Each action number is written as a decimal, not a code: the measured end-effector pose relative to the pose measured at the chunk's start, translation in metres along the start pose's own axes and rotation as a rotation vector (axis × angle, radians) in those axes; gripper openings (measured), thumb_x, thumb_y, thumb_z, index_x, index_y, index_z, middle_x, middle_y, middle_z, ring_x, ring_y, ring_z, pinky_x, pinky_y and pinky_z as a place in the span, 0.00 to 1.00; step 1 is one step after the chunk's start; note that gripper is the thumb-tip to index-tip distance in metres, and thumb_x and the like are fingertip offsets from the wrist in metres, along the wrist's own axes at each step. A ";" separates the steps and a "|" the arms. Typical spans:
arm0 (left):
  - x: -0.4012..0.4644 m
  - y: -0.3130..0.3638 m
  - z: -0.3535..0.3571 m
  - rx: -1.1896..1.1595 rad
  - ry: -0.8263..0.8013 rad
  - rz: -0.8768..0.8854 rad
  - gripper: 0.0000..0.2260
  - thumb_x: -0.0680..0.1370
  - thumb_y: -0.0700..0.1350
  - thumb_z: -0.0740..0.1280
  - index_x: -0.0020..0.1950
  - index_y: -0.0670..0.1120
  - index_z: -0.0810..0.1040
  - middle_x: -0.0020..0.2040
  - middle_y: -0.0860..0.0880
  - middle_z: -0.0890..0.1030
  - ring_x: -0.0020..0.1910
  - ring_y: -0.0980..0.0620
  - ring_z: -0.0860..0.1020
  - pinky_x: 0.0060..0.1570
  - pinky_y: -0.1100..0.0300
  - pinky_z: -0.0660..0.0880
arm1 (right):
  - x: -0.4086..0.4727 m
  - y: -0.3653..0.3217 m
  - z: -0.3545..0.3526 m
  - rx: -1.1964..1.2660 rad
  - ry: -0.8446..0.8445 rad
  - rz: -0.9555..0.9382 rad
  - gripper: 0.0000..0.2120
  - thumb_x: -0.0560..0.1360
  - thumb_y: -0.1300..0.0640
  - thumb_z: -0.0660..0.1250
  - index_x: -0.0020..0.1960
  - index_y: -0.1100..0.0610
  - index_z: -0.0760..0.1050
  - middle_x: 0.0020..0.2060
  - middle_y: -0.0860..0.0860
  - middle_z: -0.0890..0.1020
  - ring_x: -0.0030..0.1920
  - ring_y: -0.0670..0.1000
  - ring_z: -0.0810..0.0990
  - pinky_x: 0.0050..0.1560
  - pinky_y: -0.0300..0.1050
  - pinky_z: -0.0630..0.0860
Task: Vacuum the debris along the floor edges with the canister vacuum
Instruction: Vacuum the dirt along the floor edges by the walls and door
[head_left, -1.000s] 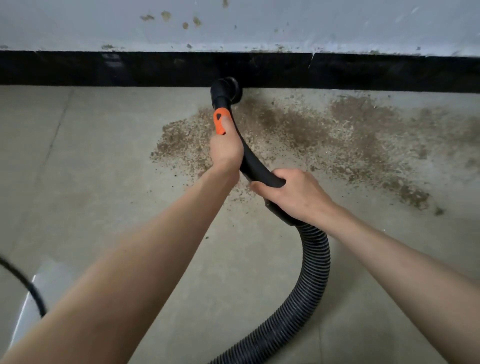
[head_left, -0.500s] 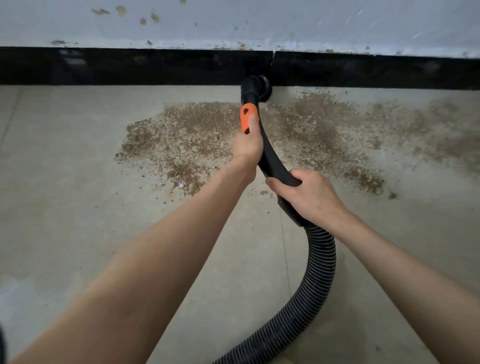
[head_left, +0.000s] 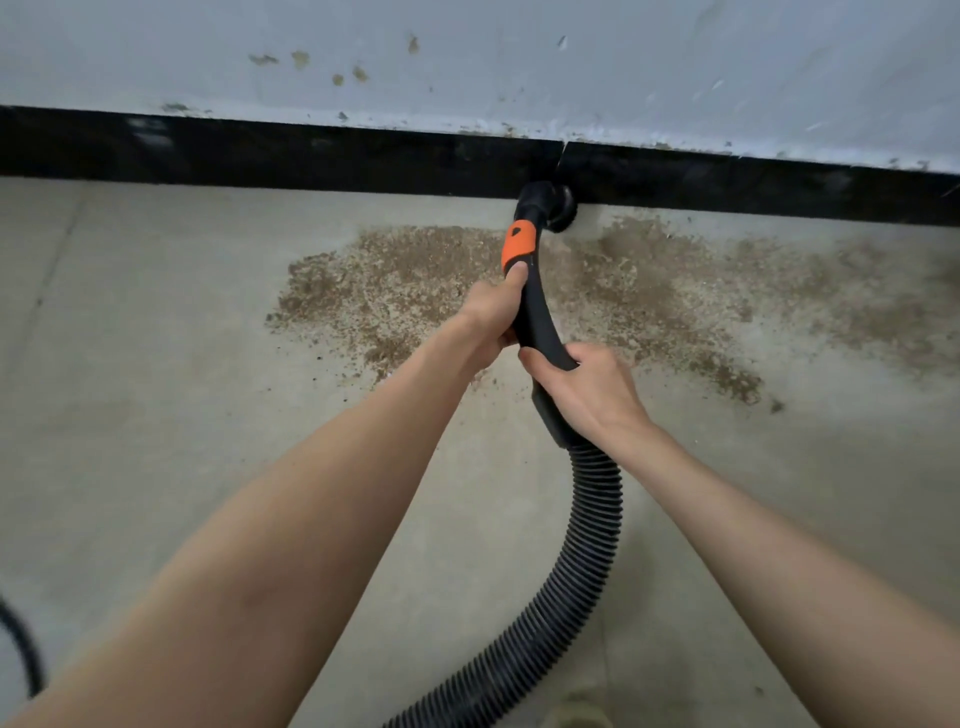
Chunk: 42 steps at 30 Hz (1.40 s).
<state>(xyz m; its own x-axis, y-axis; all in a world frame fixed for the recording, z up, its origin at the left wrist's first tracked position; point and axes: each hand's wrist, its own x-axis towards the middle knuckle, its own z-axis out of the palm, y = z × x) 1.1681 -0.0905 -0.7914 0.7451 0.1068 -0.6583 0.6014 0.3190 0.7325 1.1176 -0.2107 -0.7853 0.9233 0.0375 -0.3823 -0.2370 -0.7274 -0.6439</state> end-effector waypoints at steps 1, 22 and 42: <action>-0.001 0.000 -0.010 -0.003 0.008 0.002 0.22 0.81 0.51 0.61 0.64 0.33 0.70 0.43 0.44 0.76 0.39 0.48 0.77 0.35 0.57 0.75 | -0.002 -0.005 0.006 -0.012 -0.010 -0.008 0.20 0.72 0.38 0.66 0.38 0.56 0.76 0.36 0.53 0.83 0.39 0.55 0.81 0.44 0.51 0.78; -0.049 0.017 -0.203 -0.150 0.303 0.057 0.19 0.82 0.49 0.58 0.67 0.38 0.68 0.55 0.41 0.76 0.45 0.48 0.76 0.39 0.56 0.75 | -0.048 -0.138 0.111 -0.118 -0.324 -0.219 0.21 0.72 0.38 0.67 0.34 0.56 0.73 0.36 0.55 0.81 0.39 0.57 0.81 0.37 0.46 0.69; -0.050 0.005 -0.131 0.113 0.261 0.034 0.20 0.83 0.49 0.52 0.68 0.37 0.65 0.54 0.40 0.73 0.53 0.43 0.74 0.55 0.51 0.74 | -0.048 -0.093 0.057 -0.204 -0.344 -0.251 0.19 0.72 0.39 0.66 0.36 0.55 0.74 0.35 0.52 0.83 0.37 0.56 0.82 0.41 0.49 0.76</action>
<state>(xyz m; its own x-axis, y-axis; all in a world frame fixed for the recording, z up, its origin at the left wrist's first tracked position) 1.0957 0.0295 -0.7777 0.6752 0.3592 -0.6443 0.6163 0.2053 0.7603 1.0775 -0.1058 -0.7449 0.7828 0.4289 -0.4509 0.0767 -0.7856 -0.6140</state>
